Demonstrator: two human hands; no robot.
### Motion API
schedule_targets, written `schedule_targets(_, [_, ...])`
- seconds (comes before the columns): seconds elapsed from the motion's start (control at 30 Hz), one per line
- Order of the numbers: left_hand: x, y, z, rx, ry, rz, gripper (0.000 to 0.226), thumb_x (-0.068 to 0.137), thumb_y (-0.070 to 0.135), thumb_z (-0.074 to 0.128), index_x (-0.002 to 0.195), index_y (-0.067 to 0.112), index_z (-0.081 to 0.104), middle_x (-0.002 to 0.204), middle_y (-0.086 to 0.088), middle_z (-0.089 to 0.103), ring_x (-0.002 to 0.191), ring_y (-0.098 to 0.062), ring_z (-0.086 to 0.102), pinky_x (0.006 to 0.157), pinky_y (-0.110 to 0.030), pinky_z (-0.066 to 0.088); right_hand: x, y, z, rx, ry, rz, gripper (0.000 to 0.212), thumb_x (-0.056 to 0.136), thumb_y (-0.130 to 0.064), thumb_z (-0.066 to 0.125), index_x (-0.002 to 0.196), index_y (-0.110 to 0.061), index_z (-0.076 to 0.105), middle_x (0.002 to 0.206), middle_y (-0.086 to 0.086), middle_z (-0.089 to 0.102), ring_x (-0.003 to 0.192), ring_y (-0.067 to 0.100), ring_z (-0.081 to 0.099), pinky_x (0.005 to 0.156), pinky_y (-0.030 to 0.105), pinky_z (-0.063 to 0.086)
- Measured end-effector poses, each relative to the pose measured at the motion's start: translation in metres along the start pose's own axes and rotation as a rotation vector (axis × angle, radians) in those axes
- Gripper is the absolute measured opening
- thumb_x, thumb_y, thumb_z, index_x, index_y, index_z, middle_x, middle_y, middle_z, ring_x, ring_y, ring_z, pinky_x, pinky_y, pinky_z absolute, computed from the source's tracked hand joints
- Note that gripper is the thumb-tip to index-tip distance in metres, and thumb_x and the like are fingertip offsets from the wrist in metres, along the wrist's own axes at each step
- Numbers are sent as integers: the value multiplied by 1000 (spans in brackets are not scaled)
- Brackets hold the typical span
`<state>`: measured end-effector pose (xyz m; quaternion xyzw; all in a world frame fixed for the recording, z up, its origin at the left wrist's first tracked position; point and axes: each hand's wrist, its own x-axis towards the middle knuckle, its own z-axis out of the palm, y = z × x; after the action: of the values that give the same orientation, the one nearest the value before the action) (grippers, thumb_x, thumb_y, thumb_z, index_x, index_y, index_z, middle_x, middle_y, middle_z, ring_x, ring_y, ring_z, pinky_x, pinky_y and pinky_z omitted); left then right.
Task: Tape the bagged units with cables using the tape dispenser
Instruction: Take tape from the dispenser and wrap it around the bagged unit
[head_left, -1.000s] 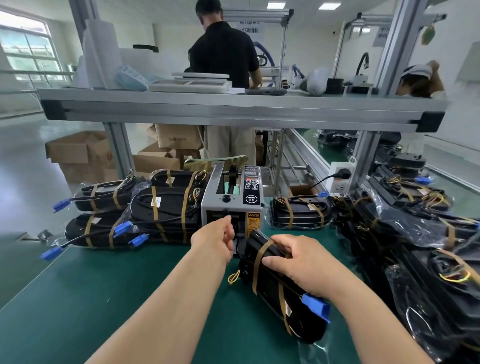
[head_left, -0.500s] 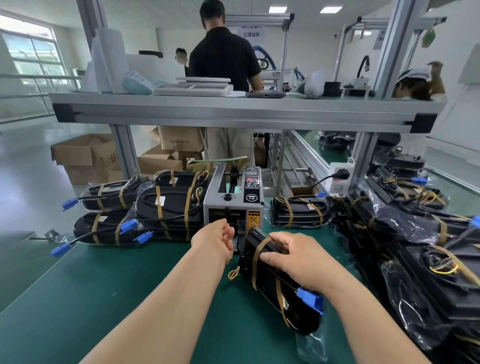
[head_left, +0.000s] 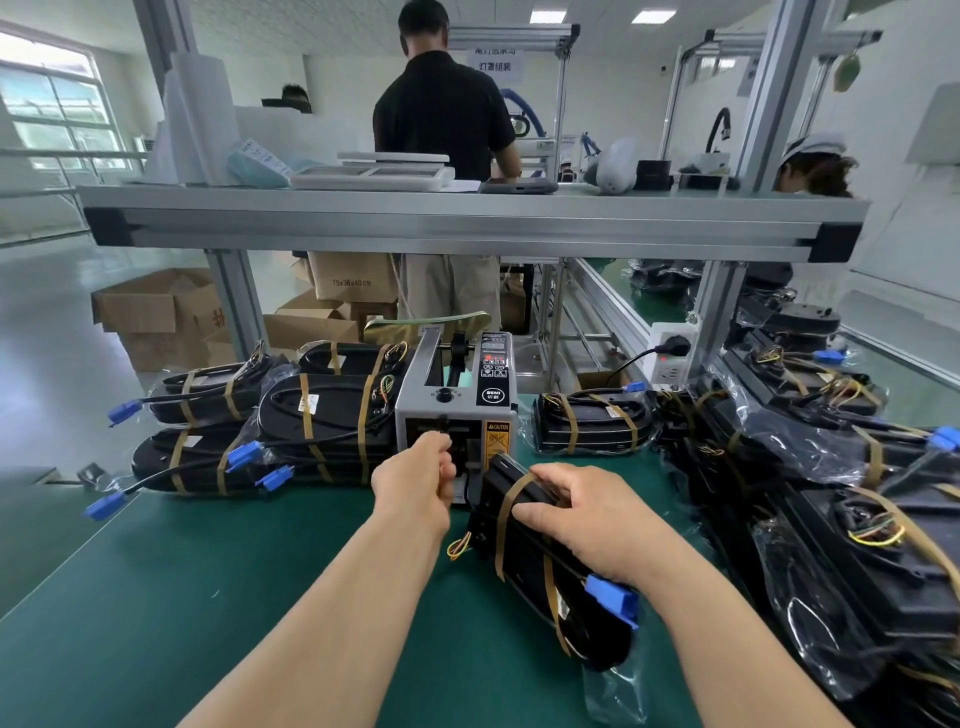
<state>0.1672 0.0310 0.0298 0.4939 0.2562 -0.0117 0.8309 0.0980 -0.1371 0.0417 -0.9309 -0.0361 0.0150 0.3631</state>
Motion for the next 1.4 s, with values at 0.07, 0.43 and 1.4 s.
schedule_targets(0.07, [-12,-4,-16,124,-125,147,16,86,9,70,71,12,65,52,4,55,43,-6,48,47,-18,43,0,0,0,8,-2,5,41,90,-46,68,129,-32,62,103,-20,64,99,4,61,77,15,43])
schedule_targets(0.43, [-40,-7,-40,523,-321,481,28,94,24,64,68,15,67,52,0,53,52,-4,49,74,-25,42,-2,-2,7,23,15,18,40,88,-45,71,126,-33,63,107,-17,69,101,6,63,95,30,50])
schedule_targets(1.4, [-38,-13,-22,635,-225,526,23,88,30,67,66,30,71,44,18,51,39,-1,42,55,-23,35,-10,-11,10,-33,43,12,43,88,-48,67,129,-36,60,114,-12,70,105,14,64,96,36,52])
